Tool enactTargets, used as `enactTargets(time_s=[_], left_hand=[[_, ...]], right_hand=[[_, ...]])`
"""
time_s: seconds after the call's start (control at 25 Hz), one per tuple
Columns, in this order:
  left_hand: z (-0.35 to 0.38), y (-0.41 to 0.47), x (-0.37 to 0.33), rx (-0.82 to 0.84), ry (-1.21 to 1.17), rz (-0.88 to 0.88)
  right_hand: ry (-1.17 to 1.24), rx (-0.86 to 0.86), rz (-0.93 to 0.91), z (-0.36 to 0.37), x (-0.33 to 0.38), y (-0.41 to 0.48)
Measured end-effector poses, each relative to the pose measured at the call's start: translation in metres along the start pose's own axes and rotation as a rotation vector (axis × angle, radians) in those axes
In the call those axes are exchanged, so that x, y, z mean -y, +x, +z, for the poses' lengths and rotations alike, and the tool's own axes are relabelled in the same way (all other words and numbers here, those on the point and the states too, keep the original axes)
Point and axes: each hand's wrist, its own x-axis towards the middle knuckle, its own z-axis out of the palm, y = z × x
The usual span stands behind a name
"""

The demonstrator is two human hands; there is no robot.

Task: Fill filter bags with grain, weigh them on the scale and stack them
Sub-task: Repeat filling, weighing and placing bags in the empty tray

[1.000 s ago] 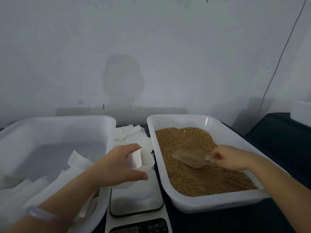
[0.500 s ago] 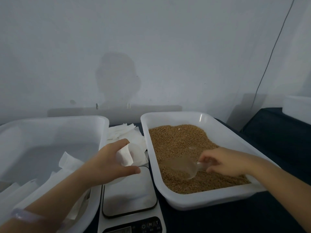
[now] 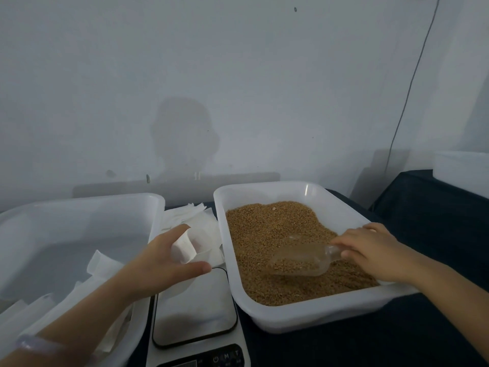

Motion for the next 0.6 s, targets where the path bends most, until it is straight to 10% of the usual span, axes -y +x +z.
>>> enactTargets(time_s=[0.6], left_hand=[[0.081,0.035,-0.073,0.019,-0.137,-0.003]], right_hand=[[0.414,-0.158,0.135,-0.047,-0.013,-0.030]])
